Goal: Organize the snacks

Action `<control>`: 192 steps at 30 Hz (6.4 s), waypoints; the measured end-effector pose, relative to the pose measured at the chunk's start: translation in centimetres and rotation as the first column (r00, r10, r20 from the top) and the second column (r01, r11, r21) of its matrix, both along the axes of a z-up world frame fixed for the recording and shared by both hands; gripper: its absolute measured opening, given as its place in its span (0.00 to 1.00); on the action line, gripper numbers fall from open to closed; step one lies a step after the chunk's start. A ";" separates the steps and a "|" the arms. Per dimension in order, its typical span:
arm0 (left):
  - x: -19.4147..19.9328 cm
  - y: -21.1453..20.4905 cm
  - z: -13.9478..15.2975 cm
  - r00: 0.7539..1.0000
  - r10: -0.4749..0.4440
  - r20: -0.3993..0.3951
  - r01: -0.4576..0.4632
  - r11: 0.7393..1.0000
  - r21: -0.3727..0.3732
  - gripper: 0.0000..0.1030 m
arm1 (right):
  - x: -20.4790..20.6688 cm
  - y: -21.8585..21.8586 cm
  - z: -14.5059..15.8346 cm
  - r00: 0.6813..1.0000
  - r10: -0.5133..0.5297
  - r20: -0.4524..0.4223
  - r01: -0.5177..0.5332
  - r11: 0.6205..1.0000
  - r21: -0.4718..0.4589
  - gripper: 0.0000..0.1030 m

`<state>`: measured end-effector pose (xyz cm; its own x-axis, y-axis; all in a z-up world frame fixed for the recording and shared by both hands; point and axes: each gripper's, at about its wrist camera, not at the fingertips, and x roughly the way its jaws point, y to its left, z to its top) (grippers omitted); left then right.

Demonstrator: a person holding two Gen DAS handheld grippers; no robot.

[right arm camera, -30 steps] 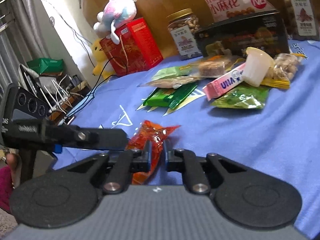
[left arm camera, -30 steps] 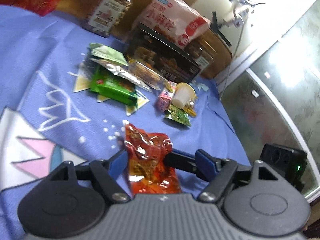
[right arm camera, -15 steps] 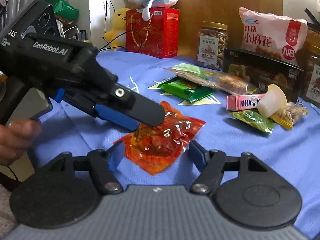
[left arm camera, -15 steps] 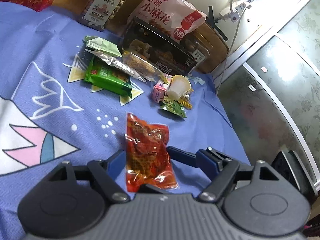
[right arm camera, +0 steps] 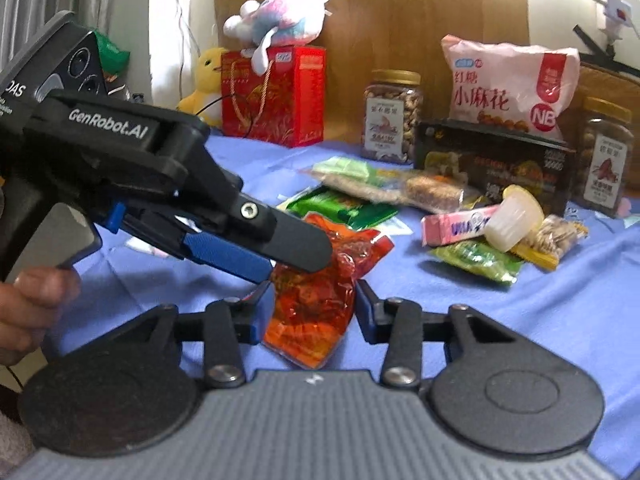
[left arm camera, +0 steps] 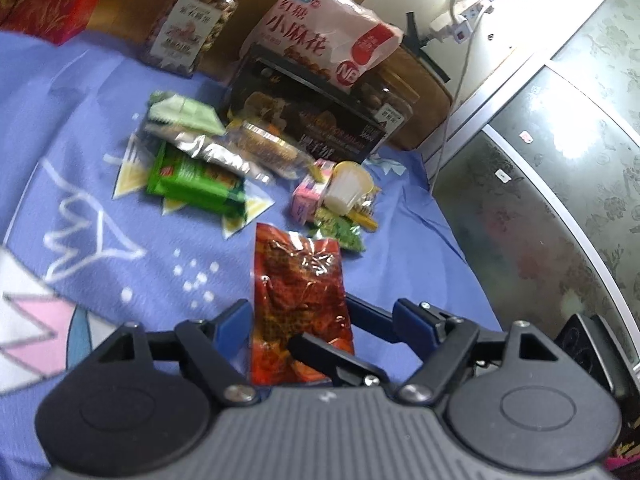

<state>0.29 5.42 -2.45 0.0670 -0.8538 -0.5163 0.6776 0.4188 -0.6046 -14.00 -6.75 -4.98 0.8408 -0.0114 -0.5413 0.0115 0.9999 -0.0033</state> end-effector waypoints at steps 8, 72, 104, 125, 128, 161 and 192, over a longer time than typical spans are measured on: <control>0.4 -1.8 1.8 0.998 -0.034 0.050 0.035 0.999 -0.022 0.77 | 0.4 -1.1 1.4 0.997 -0.049 0.067 0.050 0.999 -0.008 0.43; 14.8 -15.9 3.3 0.968 0.132 0.215 -0.200 0.922 0.332 0.68 | 9.8 -19.7 2.8 0.925 -0.375 0.062 0.345 0.897 0.276 0.63; 5.2 0.1 4.9 0.947 0.135 0.291 -0.185 0.970 0.154 0.75 | 5.4 -6.8 3.8 0.989 -0.120 -0.085 0.119 0.993 -0.015 0.40; 6.3 -2.9 5.0 0.981 0.047 0.190 -0.068 0.992 0.103 0.80 | 2.6 -5.0 3.0 1.000 0.011 -0.010 -0.012 0.984 -0.176 0.17; 5.1 -2.7 4.7 0.983 -0.009 0.185 -0.008 0.996 0.092 0.81 | -1.3 -4.7 3.1 0.999 -0.002 -0.040 -0.005 0.986 -0.168 0.21; 2.4 -6.5 8.0 0.959 -0.103 0.266 0.083 0.993 0.084 0.63 | 1.6 -3.4 7.0 0.992 0.127 -0.011 -0.128 0.984 -0.125 0.38; 8.9 -12.1 9.0 0.954 -0.111 0.278 0.097 0.993 0.067 0.75 | 5.7 -19.5 7.5 0.970 -0.231 -0.070 0.233 0.972 0.020 0.54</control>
